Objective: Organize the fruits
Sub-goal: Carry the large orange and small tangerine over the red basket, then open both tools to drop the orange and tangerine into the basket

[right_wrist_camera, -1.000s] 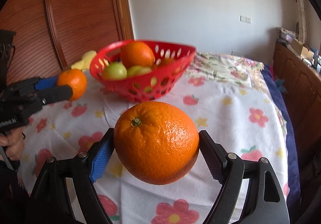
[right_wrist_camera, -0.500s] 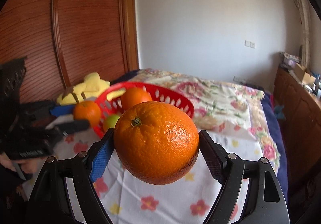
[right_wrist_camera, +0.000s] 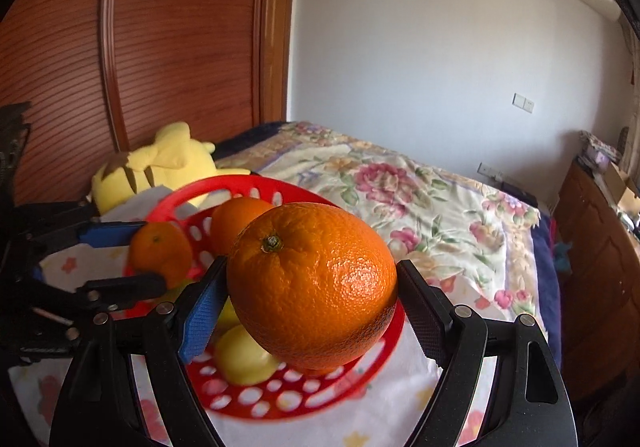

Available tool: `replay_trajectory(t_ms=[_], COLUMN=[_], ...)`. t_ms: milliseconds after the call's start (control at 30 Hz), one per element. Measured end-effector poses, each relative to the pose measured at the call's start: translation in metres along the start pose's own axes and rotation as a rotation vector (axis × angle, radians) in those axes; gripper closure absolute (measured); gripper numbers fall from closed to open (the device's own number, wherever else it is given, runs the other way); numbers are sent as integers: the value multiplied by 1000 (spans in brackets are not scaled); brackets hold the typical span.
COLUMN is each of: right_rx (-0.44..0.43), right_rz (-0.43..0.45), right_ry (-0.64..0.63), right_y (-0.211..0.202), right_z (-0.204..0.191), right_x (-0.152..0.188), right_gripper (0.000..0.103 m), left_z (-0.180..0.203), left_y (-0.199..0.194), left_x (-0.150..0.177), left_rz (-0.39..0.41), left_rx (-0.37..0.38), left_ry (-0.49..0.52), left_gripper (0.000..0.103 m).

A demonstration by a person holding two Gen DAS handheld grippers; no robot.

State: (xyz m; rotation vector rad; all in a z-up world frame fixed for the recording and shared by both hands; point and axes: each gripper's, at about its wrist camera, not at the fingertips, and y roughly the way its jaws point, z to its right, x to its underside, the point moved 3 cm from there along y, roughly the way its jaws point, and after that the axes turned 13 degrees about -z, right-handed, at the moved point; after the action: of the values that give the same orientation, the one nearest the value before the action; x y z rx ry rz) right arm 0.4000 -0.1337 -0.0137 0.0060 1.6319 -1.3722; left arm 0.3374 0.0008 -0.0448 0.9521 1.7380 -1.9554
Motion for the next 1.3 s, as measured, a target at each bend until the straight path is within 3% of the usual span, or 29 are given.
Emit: replay_trajectory(t_ms=[500, 1300], right_rx=[-49, -24], right_rz=[-86, -127], right_ry=[3, 30], right_y=[54, 61], right_z=[14, 11], right_x=[-12, -14], right_gripper=[19, 17], left_z=[-7, -8], left_y=[21, 20], left_x=[-1, -2], left_rz=[-34, -25], left_rx=[6, -6], left_ry=[-15, -6], left_gripper=[59, 57])
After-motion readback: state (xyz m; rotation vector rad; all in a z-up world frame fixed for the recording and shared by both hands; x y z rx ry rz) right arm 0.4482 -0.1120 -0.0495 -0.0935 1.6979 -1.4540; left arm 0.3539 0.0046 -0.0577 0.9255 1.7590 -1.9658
